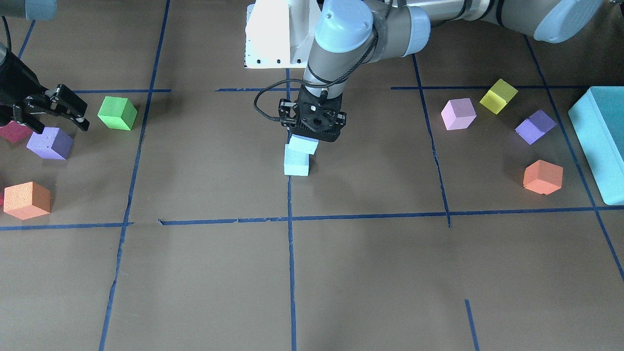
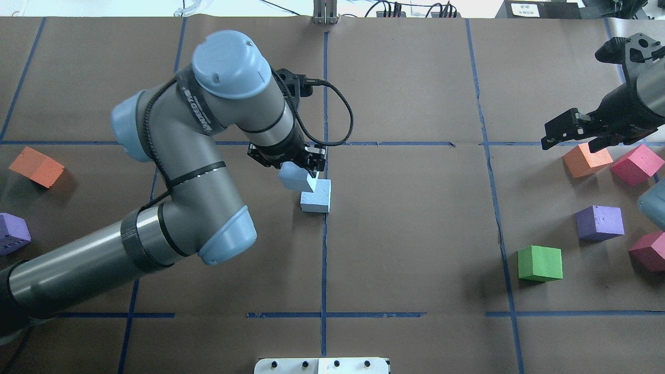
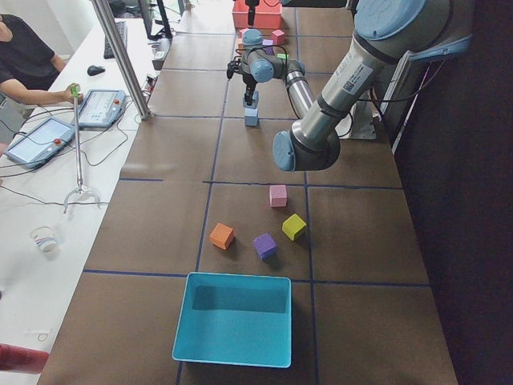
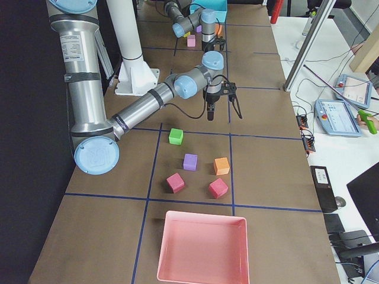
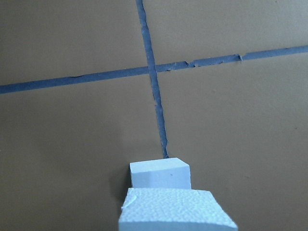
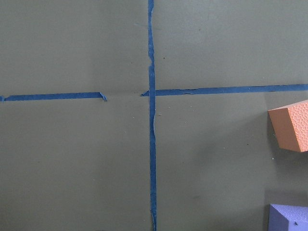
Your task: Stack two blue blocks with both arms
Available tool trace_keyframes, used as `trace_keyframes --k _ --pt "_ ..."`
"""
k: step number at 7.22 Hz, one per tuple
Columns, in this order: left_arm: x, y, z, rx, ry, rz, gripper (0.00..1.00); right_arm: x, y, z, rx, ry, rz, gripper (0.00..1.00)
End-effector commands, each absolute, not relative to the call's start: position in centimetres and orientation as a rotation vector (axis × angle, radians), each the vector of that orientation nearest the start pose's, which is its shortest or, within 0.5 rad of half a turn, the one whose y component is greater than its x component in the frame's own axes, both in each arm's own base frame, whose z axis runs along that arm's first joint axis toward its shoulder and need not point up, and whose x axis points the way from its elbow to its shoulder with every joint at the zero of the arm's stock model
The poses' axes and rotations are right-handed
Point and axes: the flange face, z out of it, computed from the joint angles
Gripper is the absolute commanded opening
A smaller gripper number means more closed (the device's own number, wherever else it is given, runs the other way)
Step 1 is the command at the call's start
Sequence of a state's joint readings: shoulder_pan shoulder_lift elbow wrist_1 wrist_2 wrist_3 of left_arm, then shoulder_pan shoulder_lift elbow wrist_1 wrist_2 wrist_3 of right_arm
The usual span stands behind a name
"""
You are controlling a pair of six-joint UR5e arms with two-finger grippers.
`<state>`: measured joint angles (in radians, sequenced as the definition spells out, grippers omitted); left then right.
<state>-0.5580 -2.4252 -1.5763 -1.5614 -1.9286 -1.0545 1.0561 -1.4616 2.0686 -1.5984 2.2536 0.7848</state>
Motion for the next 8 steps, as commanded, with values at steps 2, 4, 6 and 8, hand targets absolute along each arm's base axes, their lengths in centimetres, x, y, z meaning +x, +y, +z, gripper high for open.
trace_keyframes --k 2,4,6,8 --pt "57.6 -46.8 13.3 0.092 0.859 0.042 0.07 -18.3 -46.6 37.8 0.029 -0.856 0.061 1.00" --pt "58.0 -46.5 13.1 0.080 0.861 0.023 0.08 -18.3 -46.7 38.1 0.024 -0.852 0.063 1.00" --pt "58.0 -46.9 13.6 0.110 0.841 0.007 0.09 -18.5 -46.7 38.3 0.021 -0.851 0.063 1.00" --pt "58.2 -46.8 14.0 0.105 0.836 0.007 0.09 -18.5 -46.8 38.4 0.019 -0.849 0.064 1.00"
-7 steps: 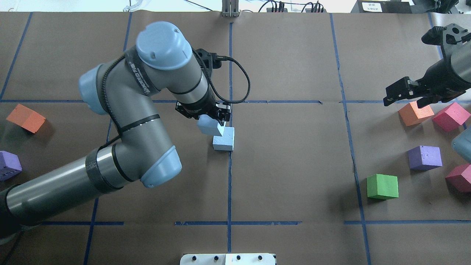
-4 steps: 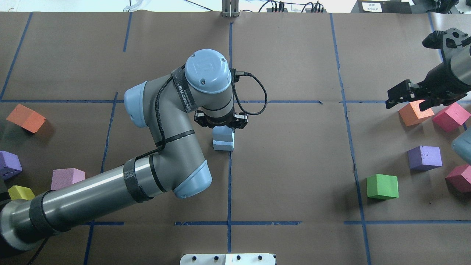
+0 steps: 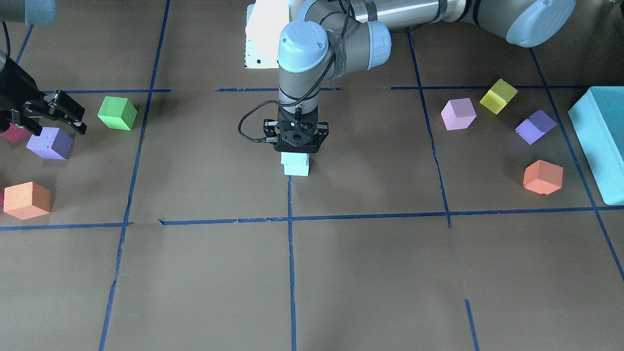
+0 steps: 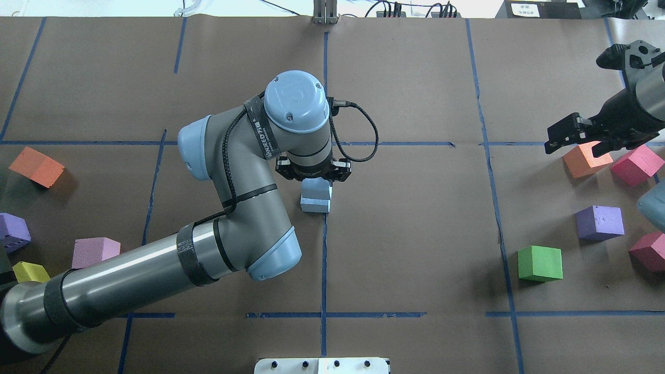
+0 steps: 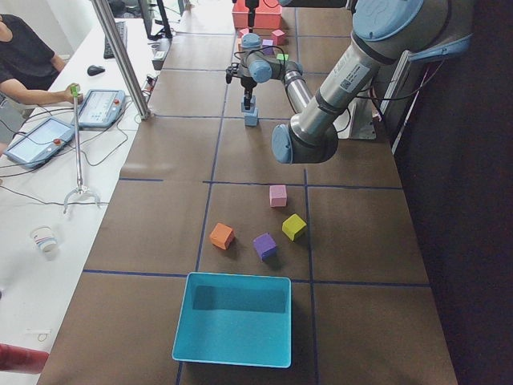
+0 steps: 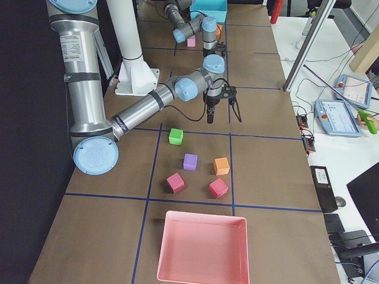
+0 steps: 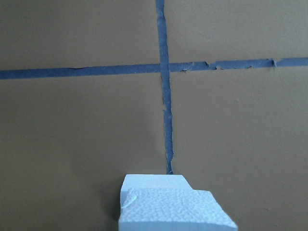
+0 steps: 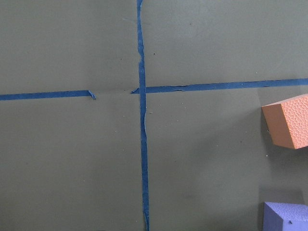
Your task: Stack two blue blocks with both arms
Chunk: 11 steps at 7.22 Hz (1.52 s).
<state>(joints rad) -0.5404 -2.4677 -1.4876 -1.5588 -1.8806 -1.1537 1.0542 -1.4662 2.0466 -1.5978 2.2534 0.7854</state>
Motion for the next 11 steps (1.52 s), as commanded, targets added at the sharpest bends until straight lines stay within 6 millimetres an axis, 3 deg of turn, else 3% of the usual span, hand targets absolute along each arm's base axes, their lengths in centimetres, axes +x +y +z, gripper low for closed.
trace_keyframes --k 1,4,7,8,9,10,11 --pt "58.6 -46.4 14.1 0.104 0.835 0.015 0.09 -18.6 -46.9 38.5 0.023 -0.850 0.063 1.00" --pt "58.9 -45.9 14.4 0.099 0.833 0.022 0.13 -18.8 -47.3 40.2 0.053 -0.872 0.052 1.00" --pt "59.1 -45.7 14.9 0.095 0.828 0.024 0.15 -18.8 -47.4 40.3 0.051 -0.872 0.052 1.00" --pt "59.1 -45.7 14.8 0.098 0.832 0.026 0.23 -18.7 -47.4 40.2 0.053 -0.872 0.053 1.00" --pt "59.1 -45.8 14.8 0.113 0.825 0.018 0.70 -18.8 -47.4 40.3 0.051 -0.872 0.052 1.00" --pt "58.9 -45.8 14.9 0.127 0.821 0.011 1.00 -18.8 -47.3 40.2 0.051 -0.873 0.055 1.00" --pt "58.8 -45.7 14.6 0.130 0.828 0.012 1.00 -18.8 -47.3 40.2 0.052 -0.872 0.053 1.00"
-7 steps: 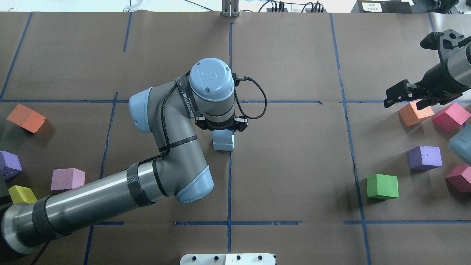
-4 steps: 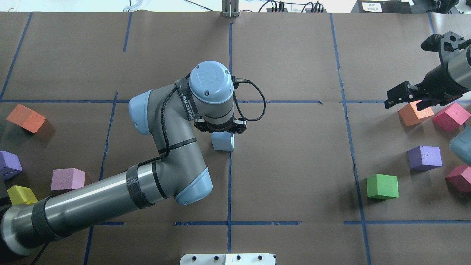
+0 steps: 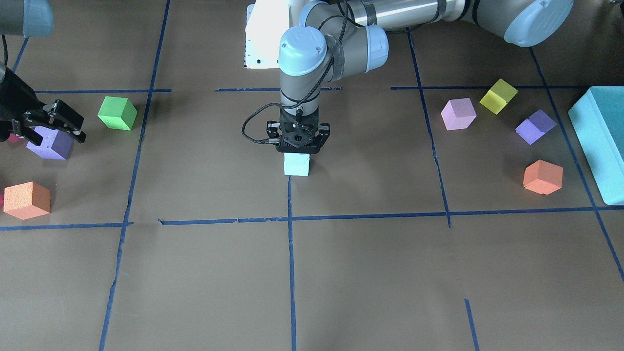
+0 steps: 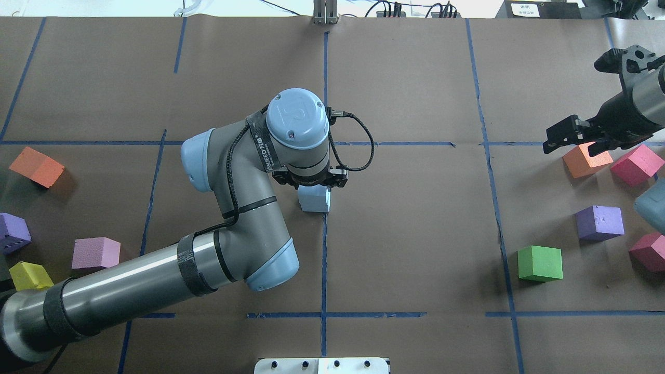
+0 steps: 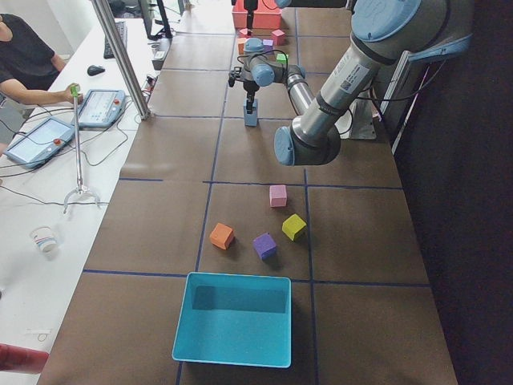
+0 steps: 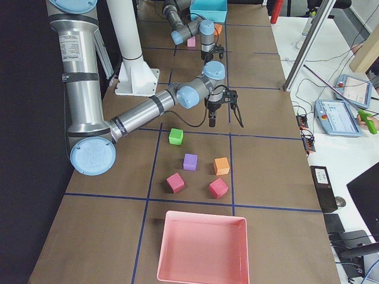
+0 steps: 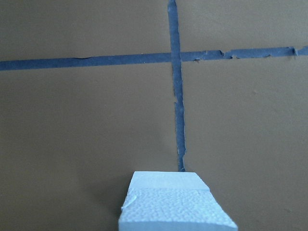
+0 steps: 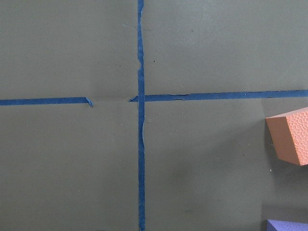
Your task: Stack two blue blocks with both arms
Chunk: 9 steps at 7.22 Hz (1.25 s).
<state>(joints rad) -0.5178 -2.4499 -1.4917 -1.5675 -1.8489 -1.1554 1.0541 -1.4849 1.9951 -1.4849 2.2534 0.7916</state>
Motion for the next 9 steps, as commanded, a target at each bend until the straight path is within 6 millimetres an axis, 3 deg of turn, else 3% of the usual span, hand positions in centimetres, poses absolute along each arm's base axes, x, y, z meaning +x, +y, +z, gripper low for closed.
trace_keyframes --k 1,2,3,4,5,6,7,8,9 --pt "58.4 -45.6 14.2 0.134 0.833 0.011 1.00 -18.8 -47.4 40.3 0.051 -0.872 0.054 1.00" --pt "56.9 -45.3 12.7 0.147 0.853 0.008 1.00 -18.8 -47.4 40.4 0.050 -0.871 0.053 1.00" --pt "52.8 -44.6 10.2 0.155 0.847 -0.012 1.00 -18.8 -47.4 40.4 0.051 -0.871 0.053 1.00" --pt "47.7 -45.2 8.2 0.182 0.851 -0.050 1.00 -18.8 -47.4 40.3 0.053 -0.871 0.048 1.00" --pt "43.4 -45.9 9.1 0.210 0.853 -0.079 1.00 -18.7 -47.4 40.3 0.056 -0.873 0.047 1.00" --pt "39.1 -46.6 12.8 0.239 0.829 -0.004 1.00 -17.2 -47.7 40.4 0.066 -0.874 0.068 1.00" --pt "34.2 -48.3 17.0 0.262 0.794 0.092 1.00 -13.1 -48.9 40.7 0.105 -0.872 0.094 1.00" --pt "29.4 -50.7 21.3 0.288 0.749 0.195 1.00 -9.7 -49.8 42.4 0.099 -0.905 0.081 1.00" --pt "22.7 -52.7 27.5 0.285 0.705 0.303 1.00 -6.2 -50.9 45.2 0.108 -0.923 0.049 1.00"
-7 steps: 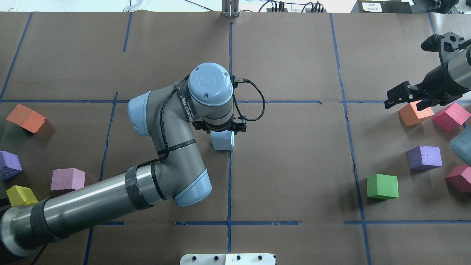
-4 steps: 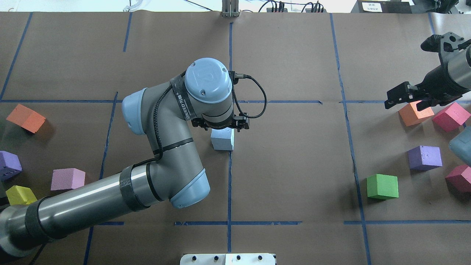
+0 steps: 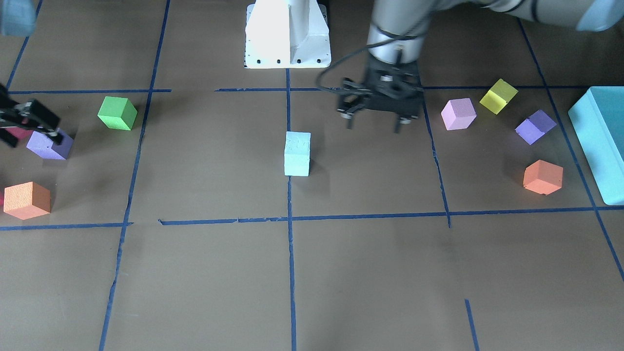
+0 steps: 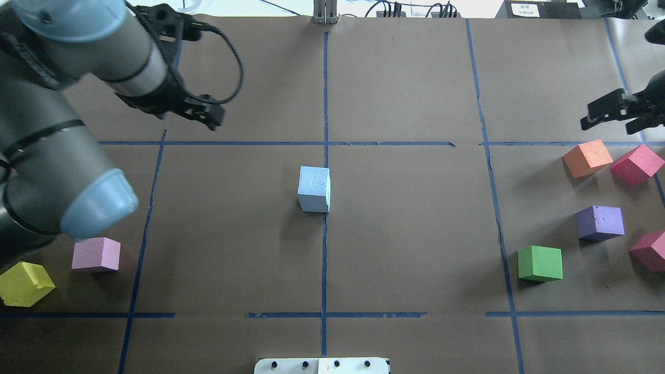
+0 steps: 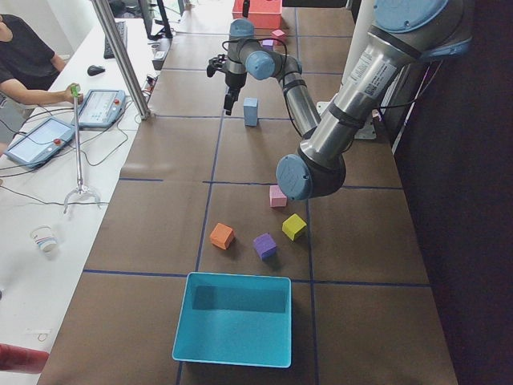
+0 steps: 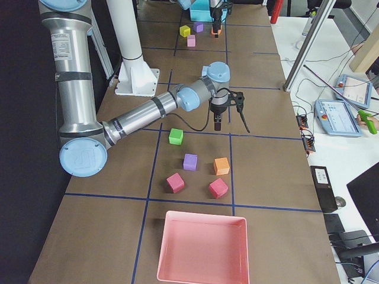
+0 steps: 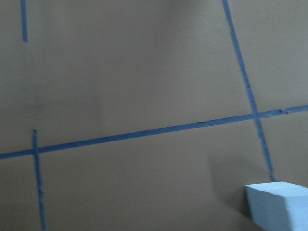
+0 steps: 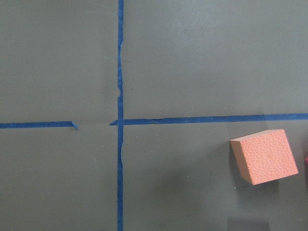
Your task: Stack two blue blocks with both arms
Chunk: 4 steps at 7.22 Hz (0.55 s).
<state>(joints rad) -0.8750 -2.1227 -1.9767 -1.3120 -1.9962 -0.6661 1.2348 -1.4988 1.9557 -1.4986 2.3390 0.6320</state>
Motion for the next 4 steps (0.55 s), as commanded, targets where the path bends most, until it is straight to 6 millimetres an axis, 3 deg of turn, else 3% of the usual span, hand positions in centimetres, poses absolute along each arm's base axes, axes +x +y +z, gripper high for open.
trace_keyframes --k 1,2,4 --pt "16.3 -53.9 32.2 0.295 0.672 0.377 1.00 -2.9 -50.3 48.9 0.126 -0.899 0.015 1.00" --pt "11.1 -53.7 37.0 0.277 0.673 0.429 1.00 -0.1 -50.2 51.2 0.119 -0.871 -0.031 1.00" --pt "2.3 -56.0 44.6 0.233 0.730 0.433 1.00 6.1 -48.2 54.5 0.099 -0.830 -0.161 1.00"
